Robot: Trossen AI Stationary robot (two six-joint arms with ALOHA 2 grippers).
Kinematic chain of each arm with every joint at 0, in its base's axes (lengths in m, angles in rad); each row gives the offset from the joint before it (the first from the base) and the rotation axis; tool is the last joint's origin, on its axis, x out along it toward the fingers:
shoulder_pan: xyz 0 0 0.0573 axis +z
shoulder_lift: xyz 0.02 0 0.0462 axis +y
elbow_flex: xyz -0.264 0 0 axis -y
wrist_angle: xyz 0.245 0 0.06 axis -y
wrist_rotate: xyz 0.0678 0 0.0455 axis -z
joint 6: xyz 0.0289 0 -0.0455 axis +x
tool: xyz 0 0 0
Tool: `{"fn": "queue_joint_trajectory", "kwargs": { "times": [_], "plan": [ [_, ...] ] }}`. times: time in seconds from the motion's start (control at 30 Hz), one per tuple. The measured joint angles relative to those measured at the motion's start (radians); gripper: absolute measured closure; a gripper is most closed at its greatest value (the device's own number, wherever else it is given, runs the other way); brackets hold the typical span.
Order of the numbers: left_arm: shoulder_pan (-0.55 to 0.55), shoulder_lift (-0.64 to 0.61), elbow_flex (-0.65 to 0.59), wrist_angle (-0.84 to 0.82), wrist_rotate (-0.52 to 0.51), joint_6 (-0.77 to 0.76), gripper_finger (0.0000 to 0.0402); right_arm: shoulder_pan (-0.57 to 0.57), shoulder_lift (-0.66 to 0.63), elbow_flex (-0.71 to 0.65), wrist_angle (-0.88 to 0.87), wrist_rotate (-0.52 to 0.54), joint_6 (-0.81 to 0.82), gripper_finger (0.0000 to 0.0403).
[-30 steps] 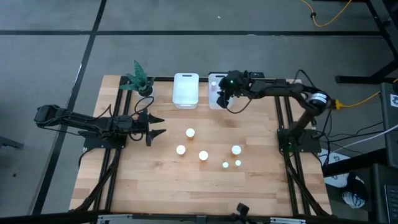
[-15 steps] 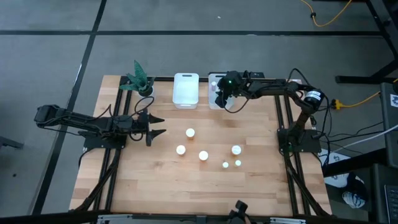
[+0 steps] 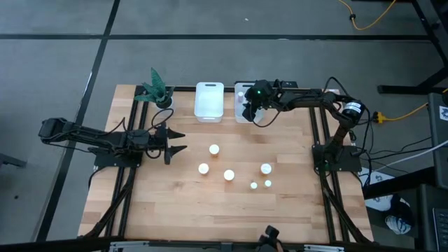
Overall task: Pick and place medicine bottles into bin by pill shape (circle, oval)
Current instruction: Put the small blue pill bottle into the right white bin, then put the small yellow pill bottle into the right white bin
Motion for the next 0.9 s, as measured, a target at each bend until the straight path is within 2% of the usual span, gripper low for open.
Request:
{"fn": "queue_joint_trajectory", "kwargs": {
  "times": [0.2,0.47,0.6,0.73,0.9],
  "plan": [
    [0.000,0.000,0.000,0.000,0.000,0.000,0.0143,0.000,0.000,0.000,0.000,0.001,0.000,0.0197],
    [0.000,0.000,0.000,0.000,0.000,0.000,0.0143,0.001,-0.065,0.030,-0.033,-0.004,0.000,0.0183],
    [0.000,0.000,0.000,0.000,0.000,0.000,0.0143,0.018,-0.153,0.070,-0.169,-0.045,0.031,0.0186],
    [0.000,0.000,0.000,0.000,0.000,0.000,0.0143,0.050,-0.272,0.092,-0.341,-0.144,0.122,0.0192],
    [0.000,0.000,0.000,0.000,0.000,0.000,0.0143,0.159,-0.432,0.091,-0.555,-0.211,0.194,0.0197]
  ]
}}
